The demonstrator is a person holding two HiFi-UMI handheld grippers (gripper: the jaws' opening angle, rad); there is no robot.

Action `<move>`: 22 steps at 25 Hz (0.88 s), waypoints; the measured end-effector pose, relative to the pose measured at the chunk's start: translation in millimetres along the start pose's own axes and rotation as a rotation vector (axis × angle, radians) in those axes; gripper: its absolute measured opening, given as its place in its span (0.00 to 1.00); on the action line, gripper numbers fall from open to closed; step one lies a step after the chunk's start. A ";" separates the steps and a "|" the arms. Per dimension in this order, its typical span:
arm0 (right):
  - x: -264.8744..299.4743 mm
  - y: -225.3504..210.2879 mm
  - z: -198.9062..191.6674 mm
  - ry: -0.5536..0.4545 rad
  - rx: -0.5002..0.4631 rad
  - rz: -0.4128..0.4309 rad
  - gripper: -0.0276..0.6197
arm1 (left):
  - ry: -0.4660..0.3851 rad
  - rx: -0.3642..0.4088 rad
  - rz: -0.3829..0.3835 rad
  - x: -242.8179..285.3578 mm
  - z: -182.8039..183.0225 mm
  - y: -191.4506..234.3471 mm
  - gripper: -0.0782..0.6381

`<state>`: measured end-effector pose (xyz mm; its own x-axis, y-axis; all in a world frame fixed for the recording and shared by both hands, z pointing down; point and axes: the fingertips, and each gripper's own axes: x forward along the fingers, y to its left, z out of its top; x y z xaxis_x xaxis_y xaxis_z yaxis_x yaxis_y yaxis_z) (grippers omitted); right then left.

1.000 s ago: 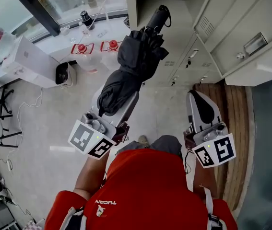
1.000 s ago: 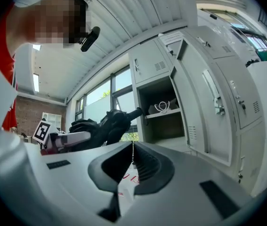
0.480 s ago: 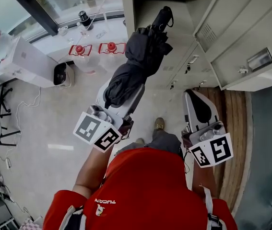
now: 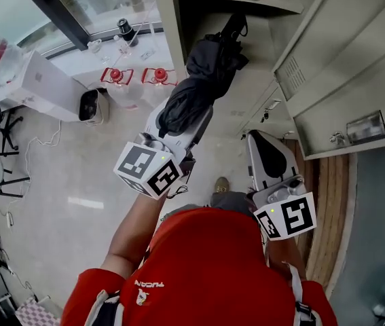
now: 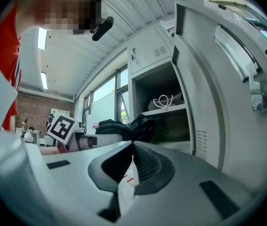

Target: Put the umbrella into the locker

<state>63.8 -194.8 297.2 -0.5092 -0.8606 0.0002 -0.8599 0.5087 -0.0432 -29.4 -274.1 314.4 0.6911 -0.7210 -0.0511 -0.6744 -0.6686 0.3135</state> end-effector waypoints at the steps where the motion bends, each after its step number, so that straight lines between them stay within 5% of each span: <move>1: 2.0 -4.2 -1.0 0.002 0.004 0.002 0.05 | 0.006 0.003 0.009 7.6 -1.8 1.4 0.43; 7: 19.7 -30.7 -8.8 0.021 0.015 -0.009 0.05 | 0.032 0.043 0.079 51.9 -9.5 16.0 0.43; 13: 30.8 -31.7 -12.3 0.042 0.003 0.084 0.05 | 0.042 0.056 0.140 89.8 -8.7 32.3 0.43; 22: 55.6 -43.4 -14.4 0.051 0.019 0.056 0.05 | 0.118 0.078 0.145 133.4 -19.5 53.2 0.43</move>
<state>72.3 -264.4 313.5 -0.5577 -0.8286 0.0478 -0.8296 0.5547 -0.0633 32.0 -402.2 342.7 0.6076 -0.7876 0.1026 -0.7842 -0.5745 0.2344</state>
